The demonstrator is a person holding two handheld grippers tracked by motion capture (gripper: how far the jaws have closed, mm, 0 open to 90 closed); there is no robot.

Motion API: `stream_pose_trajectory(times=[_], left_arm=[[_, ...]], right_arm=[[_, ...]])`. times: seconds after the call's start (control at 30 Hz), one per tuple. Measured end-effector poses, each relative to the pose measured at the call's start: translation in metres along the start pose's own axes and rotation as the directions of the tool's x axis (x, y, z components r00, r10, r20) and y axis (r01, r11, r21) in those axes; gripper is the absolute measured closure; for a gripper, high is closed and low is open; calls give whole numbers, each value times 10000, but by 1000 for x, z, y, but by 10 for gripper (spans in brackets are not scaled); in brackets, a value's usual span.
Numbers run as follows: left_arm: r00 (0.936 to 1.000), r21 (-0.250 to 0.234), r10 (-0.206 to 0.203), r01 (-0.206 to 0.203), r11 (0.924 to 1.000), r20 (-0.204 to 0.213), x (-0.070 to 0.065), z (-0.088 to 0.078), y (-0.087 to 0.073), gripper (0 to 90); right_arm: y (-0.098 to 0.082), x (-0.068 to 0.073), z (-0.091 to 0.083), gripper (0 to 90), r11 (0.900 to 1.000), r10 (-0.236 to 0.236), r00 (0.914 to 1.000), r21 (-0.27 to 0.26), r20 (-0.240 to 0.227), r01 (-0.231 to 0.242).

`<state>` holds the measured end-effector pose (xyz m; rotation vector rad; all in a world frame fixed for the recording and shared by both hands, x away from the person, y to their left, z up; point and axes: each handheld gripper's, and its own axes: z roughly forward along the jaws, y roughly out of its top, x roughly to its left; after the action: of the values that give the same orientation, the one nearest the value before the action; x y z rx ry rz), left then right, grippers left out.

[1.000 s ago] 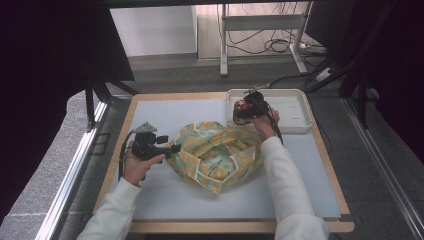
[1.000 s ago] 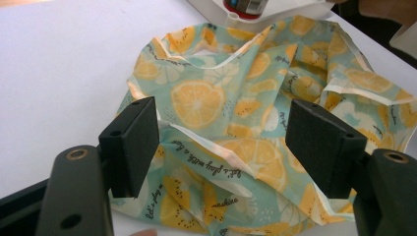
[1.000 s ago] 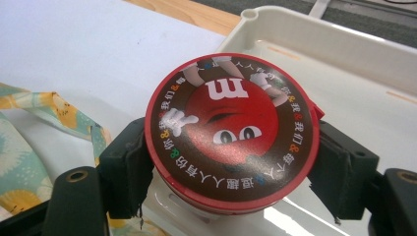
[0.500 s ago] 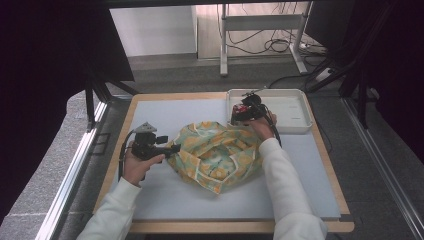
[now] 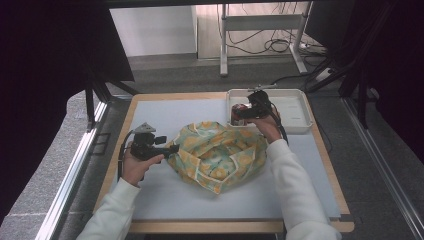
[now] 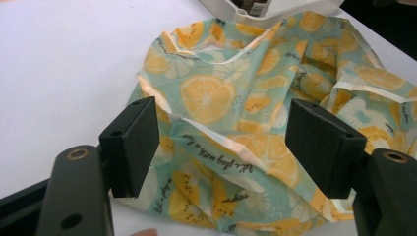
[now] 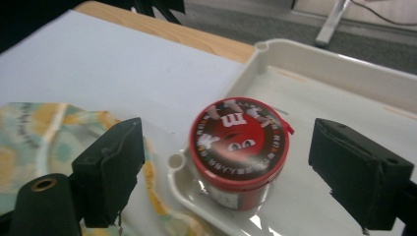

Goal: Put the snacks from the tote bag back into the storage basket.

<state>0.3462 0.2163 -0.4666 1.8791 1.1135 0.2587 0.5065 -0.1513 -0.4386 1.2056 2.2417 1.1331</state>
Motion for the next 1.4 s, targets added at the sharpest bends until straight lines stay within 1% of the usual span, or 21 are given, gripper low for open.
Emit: stream_pose_trajectory(times=[0.13, 0.27, 0.37, 0.4, 0.47, 0.53, 0.63, 0.67, 0.73, 0.8, 0.87, 0.93, 1.0, 1.07, 1.1, 1.23, 1.4], left_arm=[[10000, -126, -66, 65, 9999, -52, -1, -3, 1, 290], [10000, -142, -11, 11, 9999, 8, -2, 0, 4, 290], [9999, -95, 56, -55, 9999, 113, -3, 6, 7, 291], [9999, -43, 95, -95, 9999, 99, -3, 7, 7, 290], [9999, -35, 80, -80, 10000, 126, -3, 9, 8, 290], [9999, -18, 112, -112, 9999, 124, -2, 10, 9, 290], [9998, 13, 121, -121, 9999, 148, -3, 12, 10, 290], [9998, 13, 121, -121, 9999, 143, -3, 12, 10, 290], [9998, 31, 151, -151, 9999, 144, -3, 13, 10, 290], [9997, 52, 175, -176, 9998, 141, -4, 13, 10, 291], [9998, 50, 178, -179, 9998, 133, -4, 13, 10, 291], [9998, 58, 160, -161, 9999, 145, -4, 13, 10, 291], [9998, 67, 170, -170, 9998, 134, -4, 12, 10, 290], [9998, 67, 185, -186, 9998, 111, -4, 12, 10, 291], [9998, 74, 186, -187, 9998, 105, -4, 12, 10, 291], [9997, 104, 207, -208, 9997, 109, -4, 13, 9, 292], [9997, 114, 229, -230, 9997, 58, -4, 13, 9, 292]], right_arm=[[-5, 7, -12, 148, 9996, -189, 9991, -221, -376, 181], [-12, 14, -27, 152, 9985, -362, 9966, -441, -741, 330], [-21, 21, -42, 157, 9963, -583, 9930, -687, -1032, 513], [-25, 23, -48, 157, 9957, -564, 9911, -797, -1208, 469], [-32, 26, -58, 158, 9942, -639, 9885, -948, -1371, 511], [-40, 28, -68, 162, 9919, -774, 9871, -1110, -1402, 620], [-52, 29, -82, 167, 9901, -825, 9867, -1247, -1399, 651], [-59, 29, -90, 170, 9895, -814, 9864, -1305, -1431, 627], [-67, 28, -97, 172, 9889, -761, 9859, -1377, -1492, 554], [-80, 24, -109, 176, 9880, -585, 9856, -1505, -1583, 345], [-91, 20, -116, 181, 9879, -513, 9879, -1526, -1463, 287], [-100, 16, -121, 181, 9894, -468, 9896, -1423, -1362, 272], [-110, 10, -126, 186, 9899, -285, 9915, -1412, -1269, 104], [-118, 4, -127, 187, 9906, -39, 9905, -1357, -1373, -149], [-121, 2, -129, 188, 9913, -29, 9899, -1304, -1417, -158], [-122, 1, -130, 188, 9912, -85, 9905, -1320, -1376, -98], [-122, 3, -129, 188, 9910, -259, 9904, -1337, -1361, 76]])
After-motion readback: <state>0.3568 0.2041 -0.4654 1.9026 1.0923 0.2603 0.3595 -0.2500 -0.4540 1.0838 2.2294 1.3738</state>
